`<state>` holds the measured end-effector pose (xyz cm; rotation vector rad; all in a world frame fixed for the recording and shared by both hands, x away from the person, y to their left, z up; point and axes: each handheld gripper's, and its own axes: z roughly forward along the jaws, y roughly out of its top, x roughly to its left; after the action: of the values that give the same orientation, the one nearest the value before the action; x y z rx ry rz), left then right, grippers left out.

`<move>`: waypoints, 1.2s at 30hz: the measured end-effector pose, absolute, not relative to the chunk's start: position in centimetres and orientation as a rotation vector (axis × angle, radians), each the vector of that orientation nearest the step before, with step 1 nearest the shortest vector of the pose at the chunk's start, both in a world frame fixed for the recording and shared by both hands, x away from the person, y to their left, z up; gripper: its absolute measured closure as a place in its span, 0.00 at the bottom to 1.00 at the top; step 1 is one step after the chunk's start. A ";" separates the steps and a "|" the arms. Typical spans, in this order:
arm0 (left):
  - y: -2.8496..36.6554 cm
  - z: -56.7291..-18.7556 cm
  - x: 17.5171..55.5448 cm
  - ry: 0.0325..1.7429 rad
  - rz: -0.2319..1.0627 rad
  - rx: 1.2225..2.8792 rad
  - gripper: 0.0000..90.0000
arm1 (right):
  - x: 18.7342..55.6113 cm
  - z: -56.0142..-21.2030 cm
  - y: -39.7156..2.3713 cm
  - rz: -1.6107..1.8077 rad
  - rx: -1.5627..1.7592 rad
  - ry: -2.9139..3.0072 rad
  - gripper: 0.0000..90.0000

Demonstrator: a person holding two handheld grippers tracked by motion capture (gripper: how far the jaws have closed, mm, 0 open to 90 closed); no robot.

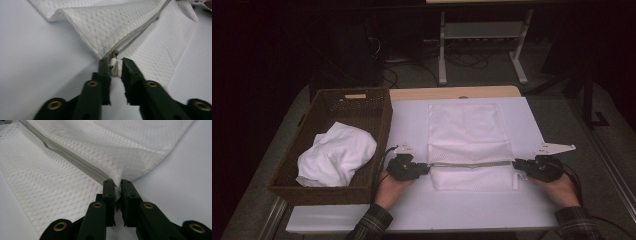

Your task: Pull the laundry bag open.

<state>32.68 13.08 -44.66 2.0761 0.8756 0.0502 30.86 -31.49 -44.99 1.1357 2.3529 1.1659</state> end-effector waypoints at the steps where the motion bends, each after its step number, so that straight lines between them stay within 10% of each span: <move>1: 13.0 -44.6 32.6 0.878 0.045 2.078 0.74 | 30.9 -45.0 -31.5 1.172 1.137 2.351 0.84; 14: 12.5 -43.6 31.0 0.808 0.118 2.075 0.18 | 29.6 -44.4 -30.9 1.206 1.185 2.275 0.22; 36: 13.2 -42.9 29.1 0.742 0.111 2.083 0.14 | 26.5 -45.2 -30.6 1.224 1.176 2.247 0.15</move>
<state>29.09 13.18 -42.90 2.0827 0.7424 0.1111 26.49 -30.60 -45.23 1.1756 2.2472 1.2240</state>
